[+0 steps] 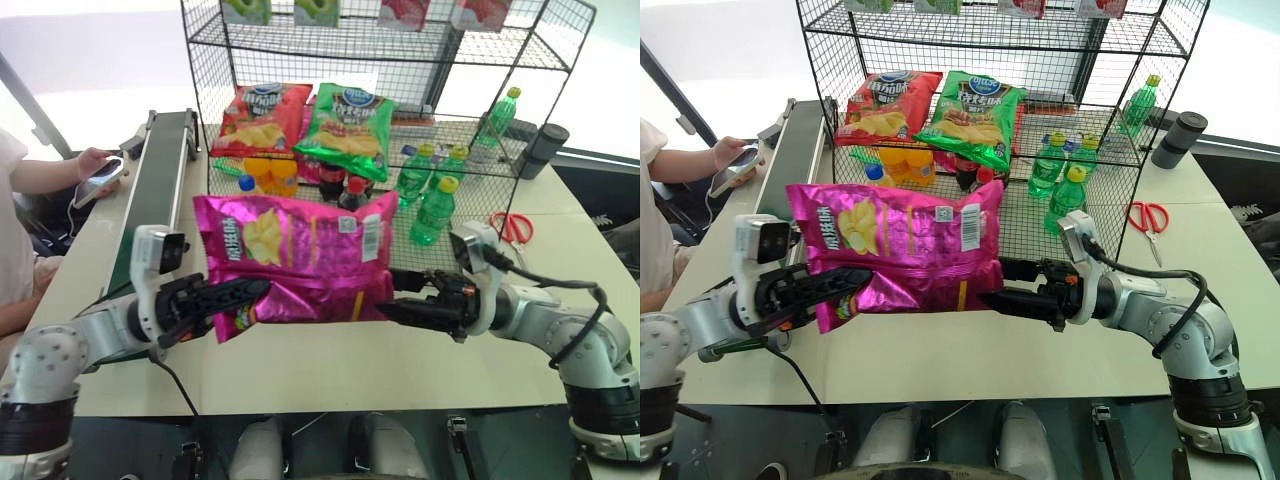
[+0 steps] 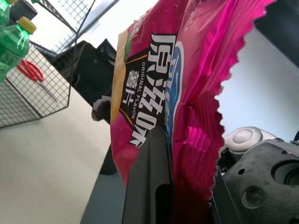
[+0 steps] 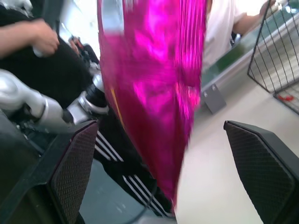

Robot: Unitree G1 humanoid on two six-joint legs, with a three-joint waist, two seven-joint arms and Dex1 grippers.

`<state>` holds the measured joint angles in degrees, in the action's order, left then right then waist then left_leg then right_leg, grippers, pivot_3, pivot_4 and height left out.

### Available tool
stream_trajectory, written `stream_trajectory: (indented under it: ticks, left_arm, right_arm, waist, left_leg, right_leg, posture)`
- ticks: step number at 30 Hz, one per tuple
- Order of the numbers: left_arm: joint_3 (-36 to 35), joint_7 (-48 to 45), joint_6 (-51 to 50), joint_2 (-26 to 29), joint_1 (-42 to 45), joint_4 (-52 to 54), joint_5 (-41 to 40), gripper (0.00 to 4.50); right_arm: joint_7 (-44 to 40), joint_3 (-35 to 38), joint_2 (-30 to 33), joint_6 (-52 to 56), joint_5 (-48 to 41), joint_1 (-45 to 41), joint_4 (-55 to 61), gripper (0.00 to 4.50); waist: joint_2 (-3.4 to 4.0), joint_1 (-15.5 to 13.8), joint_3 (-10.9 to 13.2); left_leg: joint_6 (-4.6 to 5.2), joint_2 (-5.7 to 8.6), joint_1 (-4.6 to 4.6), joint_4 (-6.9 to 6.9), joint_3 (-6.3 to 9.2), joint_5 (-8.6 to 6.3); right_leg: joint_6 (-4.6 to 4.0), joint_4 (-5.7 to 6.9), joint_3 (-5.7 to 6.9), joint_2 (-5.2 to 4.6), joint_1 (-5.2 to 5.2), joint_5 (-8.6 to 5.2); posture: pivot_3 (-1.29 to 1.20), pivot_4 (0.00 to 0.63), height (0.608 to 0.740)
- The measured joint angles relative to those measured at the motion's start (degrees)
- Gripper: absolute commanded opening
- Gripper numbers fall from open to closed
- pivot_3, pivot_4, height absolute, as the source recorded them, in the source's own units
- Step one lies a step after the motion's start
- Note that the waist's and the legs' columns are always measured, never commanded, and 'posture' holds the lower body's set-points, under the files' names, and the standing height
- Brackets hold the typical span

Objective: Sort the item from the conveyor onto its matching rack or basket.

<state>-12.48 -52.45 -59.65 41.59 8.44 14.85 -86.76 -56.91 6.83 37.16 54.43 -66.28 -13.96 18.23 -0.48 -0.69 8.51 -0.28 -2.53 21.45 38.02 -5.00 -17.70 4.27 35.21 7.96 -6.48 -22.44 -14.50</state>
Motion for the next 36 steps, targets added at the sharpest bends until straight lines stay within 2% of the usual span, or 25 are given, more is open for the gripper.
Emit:
stream_trajectory:
  ticks: [7,8,10,16,17,19,23,26,29,33,36]
  left_arm:
    - [2.50,-0.74,0.13,-2.79,3.30,-0.66,4.58,0.06]
    - [2.69,-0.92,0.23,-3.36,3.31,-0.66,5.30,0.01]
    - [2.81,-1.18,0.46,-4.00,3.30,-0.64,6.67,0.00]
    - [2.80,-2.18,1.37,-4.61,3.05,-0.59,9.97,0.00]
    - [2.80,-2.17,1.36,-4.66,2.97,-0.59,10.11,0.30]
    - [2.70,-2.12,1.04,-4.58,2.84,-0.80,10.22,0.99]
    - [2.46,-2.59,1.32,-3.55,1.76,-1.15,12.12,3.03]
    - [2.46,-4.34,3.10,-1.57,0.05,-1.13,16.27,4.50]
    - [2.45,-6.25,7.58,-0.56,-1.65,-1.37,22.25,4.50]
    - [2.18,-5.96,16.72,-3.41,-0.90,-2.66,30.19,4.50]
    - [2.35,-6.38,22.18,-4.40,-0.82,-2.72,34.83,4.50]
  right_arm:
    - [2.66,-1.87,1.04,3.92,-0.51,0.02,2.84,4.50]
    - [3.00,-2.20,0.98,4.38,-0.53,0.02,2.89,4.25]
    - [3.82,-2.80,0.56,5.18,-0.57,-0.31,2.92,3.58]
    - [4.46,-3.91,0.14,5.17,0.30,-1.24,2.92,0.58]
    - [4.45,-4.09,0.10,5.05,0.50,-1.33,2.92,0.11]
    - [4.29,-4.14,0.09,4.36,1.41,-1.50,2.85,0.07]
    - [3.01,-3.91,0.28,1.18,4.47,-1.72,2.47,0.07]
    - [1.56,-2.42,2.88,-2.65,8.14,0.46,2.43,0.07]
    - [1.28,0.66,4.26,-10.71,14.98,5.90,3.13,0.07]
    - [4.90,8.19,0.11,-24.84,22.36,8.45,6.47,0.07]
    - [6.52,11.38,1.62,-35.48,31.61,10.48,10.29,0.07]
  waist:
    - [-0.03,-0.01,-0.01]
    - [-0.03,0.02,-0.01]
    - [-0.03,0.03,-0.01]
    - [-0.03,-0.06,-0.01]
    - [-0.03,-0.07,-0.01]
    - [-0.03,-0.05,-0.01]
    - [-0.03,0.01,-0.01]
    - [-0.02,-0.11,-0.01]
    - [-0.02,-0.34,0.00]
    - [0.02,-0.13,0.02]
    - [0.02,-0.08,0.02]
  left_leg:
    - [0.04,0.03,0.05,0.00,0.01,-0.02]
    - [0.04,0.02,0.05,-0.01,0.01,-0.02]
    - [0.04,0.01,0.05,-0.01,0.02,-0.02]
    - [0.04,0.02,0.07,0.00,0.02,-0.02]
    - [0.04,0.02,0.07,0.00,0.02,-0.02]
    - [0.04,0.02,0.07,0.00,0.02,-0.02]
    - [0.04,0.01,0.07,-0.01,0.02,-0.02]
    - [0.04,0.02,0.09,-0.02,0.01,-0.02]
    - [0.06,0.06,0.15,-0.02,0.02,-0.03]
    - [0.04,0.05,0.14,-0.02,0.01,-0.03]
    - [0.03,0.02,0.12,-0.04,0.00,-0.02]
  right_leg:
    - [0.01,-0.06,0.00,-0.01,-0.02,0.00]
    - [0.01,-0.05,0.00,0.00,-0.02,0.00]
    - [0.01,-0.05,0.00,0.02,-0.03,0.00]
    - [0.01,-0.06,0.00,0.00,-0.02,0.00]
    - [0.01,-0.06,0.00,0.00,-0.02,0.00]
    - [0.01,-0.06,0.00,0.00,-0.03,0.00]
    - [0.01,-0.05,0.00,0.01,-0.05,0.00]
    - [0.01,-0.08,0.00,0.01,-0.07,-0.01]
    - [0.02,-0.13,0.01,-0.02,-0.08,-0.01]
    - [0.03,-0.12,0.00,-0.02,-0.08,0.00]
    - [0.04,-0.12,0.00,0.00,-0.09,0.00]
  posture:
    - [0.00,0.150,0.740]
    - [0.00,0.150,0.740]
    - [0.00,0.150,0.740]
    - [0.00,0.150,0.740]
    - [0.00,0.150,0.740]
    - [0.00,0.150,0.740]
    - [0.00,0.150,0.740]
    - [0.00,0.150,0.740]
    - [0.00,0.150,0.740]
    - [0.00,0.150,0.740]
    - [0.00,0.150,0.740]
